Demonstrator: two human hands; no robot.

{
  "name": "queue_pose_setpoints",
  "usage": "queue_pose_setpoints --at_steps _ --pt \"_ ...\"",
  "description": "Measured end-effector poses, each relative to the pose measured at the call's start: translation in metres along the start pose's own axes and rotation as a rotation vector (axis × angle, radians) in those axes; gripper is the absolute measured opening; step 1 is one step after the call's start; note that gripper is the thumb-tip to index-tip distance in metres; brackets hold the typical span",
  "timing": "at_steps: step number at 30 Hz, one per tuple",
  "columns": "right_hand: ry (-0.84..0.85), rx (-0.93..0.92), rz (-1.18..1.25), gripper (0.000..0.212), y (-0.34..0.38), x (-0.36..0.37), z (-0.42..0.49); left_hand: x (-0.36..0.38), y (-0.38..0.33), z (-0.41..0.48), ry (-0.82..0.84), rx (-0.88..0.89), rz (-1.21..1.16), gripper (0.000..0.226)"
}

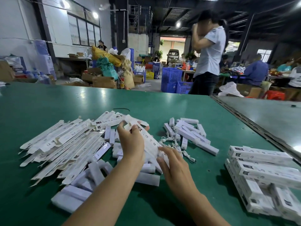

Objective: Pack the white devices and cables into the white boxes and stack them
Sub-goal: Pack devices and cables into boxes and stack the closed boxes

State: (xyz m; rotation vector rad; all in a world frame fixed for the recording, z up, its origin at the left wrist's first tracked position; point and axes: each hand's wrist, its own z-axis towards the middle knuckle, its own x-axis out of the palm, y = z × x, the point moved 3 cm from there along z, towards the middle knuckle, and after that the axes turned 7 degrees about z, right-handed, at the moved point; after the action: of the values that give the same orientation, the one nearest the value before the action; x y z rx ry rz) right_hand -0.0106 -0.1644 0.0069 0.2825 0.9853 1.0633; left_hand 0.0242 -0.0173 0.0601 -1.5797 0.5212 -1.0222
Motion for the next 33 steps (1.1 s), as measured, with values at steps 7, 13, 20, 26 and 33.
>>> queue_pose_setpoints --at_steps 7,13,20,26,33 --pt "0.079 0.041 0.106 0.038 0.0 0.002 0.0 -0.02 0.023 -0.012 0.388 -0.373 -0.519 0.03" --pt "0.122 0.341 0.653 0.021 -0.008 0.006 -0.001 -0.035 0.042 -0.012 0.429 -0.191 -0.36 0.032" --pt "0.149 0.457 0.78 0.021 -0.01 0.005 0.002 -0.031 0.056 -0.011 0.282 -0.095 -0.218 0.036" --pt "-0.078 0.441 0.614 0.018 -0.011 0.003 0.006 -0.028 0.068 -0.019 0.35 0.058 0.065 0.078" --pt "-0.165 0.437 0.597 0.012 -0.026 -0.007 0.009 -0.019 0.071 -0.041 0.586 0.377 0.636 0.064"
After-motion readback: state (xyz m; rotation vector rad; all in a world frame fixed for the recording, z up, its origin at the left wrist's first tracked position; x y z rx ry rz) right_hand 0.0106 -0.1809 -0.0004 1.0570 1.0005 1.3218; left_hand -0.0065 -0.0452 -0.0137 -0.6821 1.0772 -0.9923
